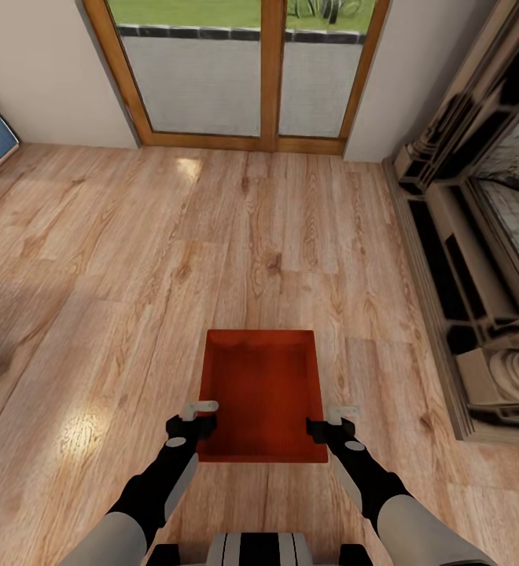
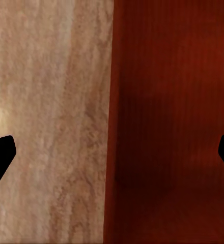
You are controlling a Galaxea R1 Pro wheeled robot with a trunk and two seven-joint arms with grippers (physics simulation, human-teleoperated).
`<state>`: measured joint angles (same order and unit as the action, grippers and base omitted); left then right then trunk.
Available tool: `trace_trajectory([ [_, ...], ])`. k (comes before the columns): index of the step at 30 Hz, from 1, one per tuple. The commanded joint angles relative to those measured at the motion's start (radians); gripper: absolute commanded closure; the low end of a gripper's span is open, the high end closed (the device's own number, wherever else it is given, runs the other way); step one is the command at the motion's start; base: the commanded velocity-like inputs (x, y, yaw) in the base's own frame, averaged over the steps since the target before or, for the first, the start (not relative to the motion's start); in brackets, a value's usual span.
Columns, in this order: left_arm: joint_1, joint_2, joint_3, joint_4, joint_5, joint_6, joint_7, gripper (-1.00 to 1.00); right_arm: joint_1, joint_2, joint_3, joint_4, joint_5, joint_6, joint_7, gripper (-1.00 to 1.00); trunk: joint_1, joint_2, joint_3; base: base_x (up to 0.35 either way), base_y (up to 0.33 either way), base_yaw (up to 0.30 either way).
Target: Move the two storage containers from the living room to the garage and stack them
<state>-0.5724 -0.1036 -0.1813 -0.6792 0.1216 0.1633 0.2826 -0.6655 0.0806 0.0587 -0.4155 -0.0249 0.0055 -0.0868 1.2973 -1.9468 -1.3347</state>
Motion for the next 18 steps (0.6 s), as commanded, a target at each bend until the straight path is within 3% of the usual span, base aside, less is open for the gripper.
trace_trajectory([
  [1,0.000,0.001,-0.006,-0.002,0.010,0.004,0.013,-1.00,0.000,0.000,0.007,0.000,-0.003,0.001,-0.007,-1.00,0.000,0.000,0.000,0.000,0.000,0.000],
  [18,0.000,0.002,-0.004,0.000,0.010,0.005,0.046,-1.00,0.000,0.000,0.006,0.000,-0.003,0.001,-0.007,-1.00,0.027,-0.049,-0.022,0.000,0.000,0.000],
])
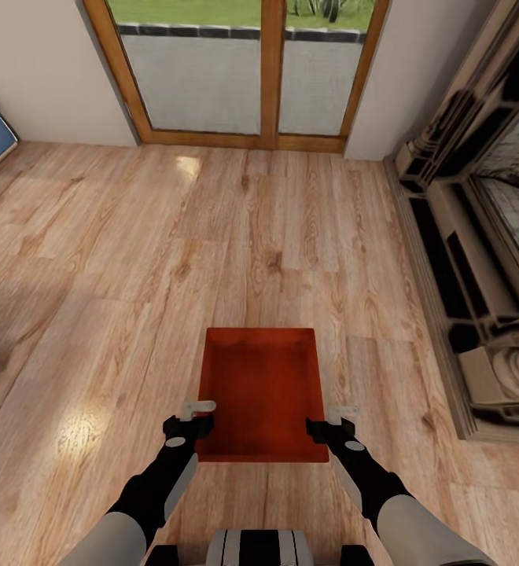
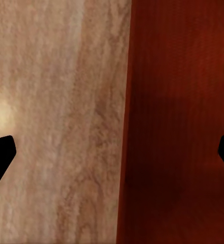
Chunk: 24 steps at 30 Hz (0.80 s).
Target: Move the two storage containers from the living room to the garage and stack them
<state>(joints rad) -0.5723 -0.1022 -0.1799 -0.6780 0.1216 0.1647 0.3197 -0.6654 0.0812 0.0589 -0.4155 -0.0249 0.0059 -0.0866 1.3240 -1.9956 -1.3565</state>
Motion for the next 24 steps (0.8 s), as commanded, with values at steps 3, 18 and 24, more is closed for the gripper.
trace_trajectory([
  [3,0.000,0.001,-0.006,-0.002,0.010,0.004,0.009,-1.00,0.000,-0.001,0.006,0.000,-0.003,0.001,-0.007,-1.00,0.012,-0.021,-0.010,0.000,0.000,0.000],
  [18,0.000,0.001,-0.004,-0.002,0.010,0.004,0.009,-1.00,0.000,-0.001,0.006,0.000,-0.003,0.000,-0.007,-1.00,0.046,-0.084,-0.038,0.000,0.000,0.000],
  [24,0.000,0.001,-0.005,-0.002,0.010,0.003,0.009,-1.00,0.000,-0.001,0.006,0.000,-0.003,0.001,-0.007,-1.00,0.046,-0.084,-0.038,0.000,0.000,0.000],
])
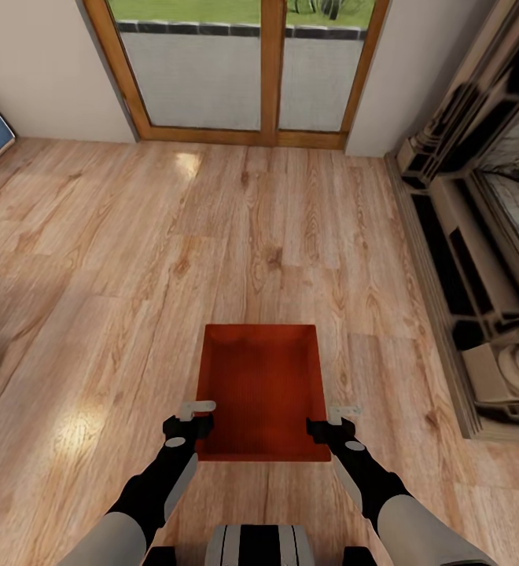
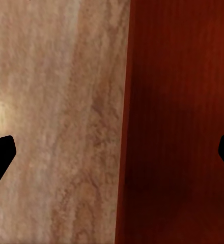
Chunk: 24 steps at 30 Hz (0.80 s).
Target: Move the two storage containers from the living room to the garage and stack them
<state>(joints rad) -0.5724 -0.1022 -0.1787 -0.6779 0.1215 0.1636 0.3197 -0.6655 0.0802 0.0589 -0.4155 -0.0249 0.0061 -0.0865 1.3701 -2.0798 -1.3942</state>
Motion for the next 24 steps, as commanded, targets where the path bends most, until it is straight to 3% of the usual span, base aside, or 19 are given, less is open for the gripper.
trace_trajectory([
  [1,0.000,0.001,-0.006,-0.001,0.010,0.004,0.009,-1.00,0.000,0.000,0.006,0.000,-0.003,0.000,-0.007,-1.00,0.004,-0.007,-0.004,0.000,0.000,0.000],
  [5,0.000,0.001,-0.006,0.000,0.010,0.005,0.009,-1.00,0.000,0.000,0.006,0.000,-0.003,0.000,-0.007,-1.00,0.019,-0.035,-0.016,0.000,0.000,0.000],
  [24,0.000,0.002,-0.005,0.001,0.010,0.004,0.009,-1.00,0.000,-0.004,0.006,0.000,-0.003,-0.001,-0.006,-1.00,0.019,-0.035,-0.016,0.000,0.000,0.000],
])
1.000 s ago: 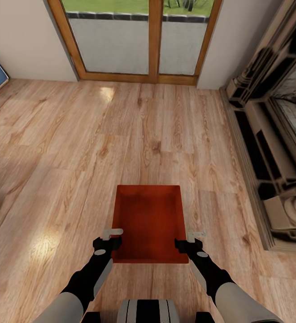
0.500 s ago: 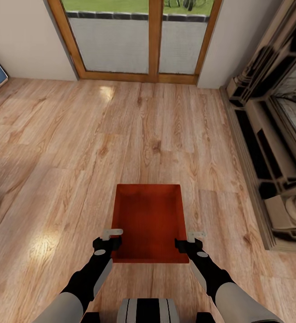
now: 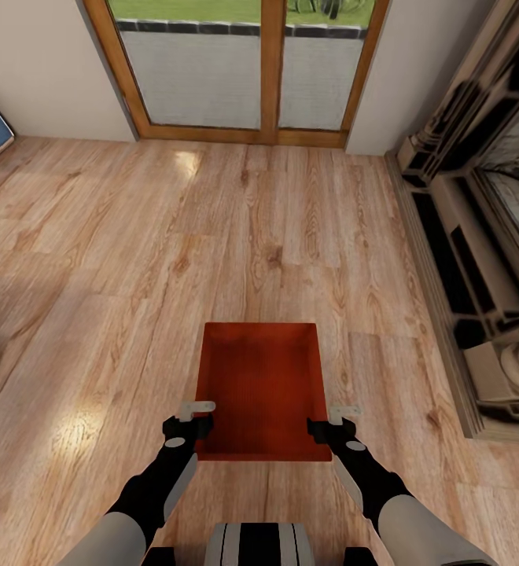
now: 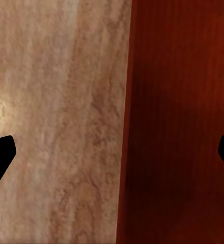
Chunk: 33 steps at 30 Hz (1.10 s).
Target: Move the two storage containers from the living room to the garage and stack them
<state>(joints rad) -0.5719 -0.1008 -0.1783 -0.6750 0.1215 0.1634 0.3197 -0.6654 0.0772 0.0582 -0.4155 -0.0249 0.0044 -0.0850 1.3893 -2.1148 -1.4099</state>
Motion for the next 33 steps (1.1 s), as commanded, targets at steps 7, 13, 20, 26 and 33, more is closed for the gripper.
trace_trajectory([
  [7,0.000,0.001,-0.006,0.000,0.010,0.004,0.009,-1.00,0.000,0.000,0.006,0.000,-0.003,0.000,-0.007,-1.00,0.000,0.000,0.000,0.000,0.000,0.000],
  [13,0.000,0.001,-0.006,0.001,0.010,0.004,0.009,-1.00,0.000,0.000,0.006,0.000,-0.003,0.001,-0.007,-1.00,0.000,0.000,0.000,0.000,0.000,0.000],
  [20,0.000,0.001,-0.006,0.002,0.010,0.004,0.009,-1.00,0.000,0.000,0.006,0.000,-0.003,0.000,-0.007,-1.00,0.027,-0.049,-0.022,0.000,0.000,0.000],
  [26,0.000,0.001,-0.006,0.002,0.011,0.004,0.009,-1.00,0.000,0.000,0.006,0.000,-0.003,0.000,-0.007,-1.00,0.050,-0.091,-0.041,0.000,0.000,0.000],
  [33,0.000,0.001,-0.004,0.000,0.011,0.004,0.009,-1.00,0.000,0.001,0.006,0.000,-0.003,0.000,-0.007,-1.00,0.054,-0.098,-0.044,0.000,0.000,0.000],
])
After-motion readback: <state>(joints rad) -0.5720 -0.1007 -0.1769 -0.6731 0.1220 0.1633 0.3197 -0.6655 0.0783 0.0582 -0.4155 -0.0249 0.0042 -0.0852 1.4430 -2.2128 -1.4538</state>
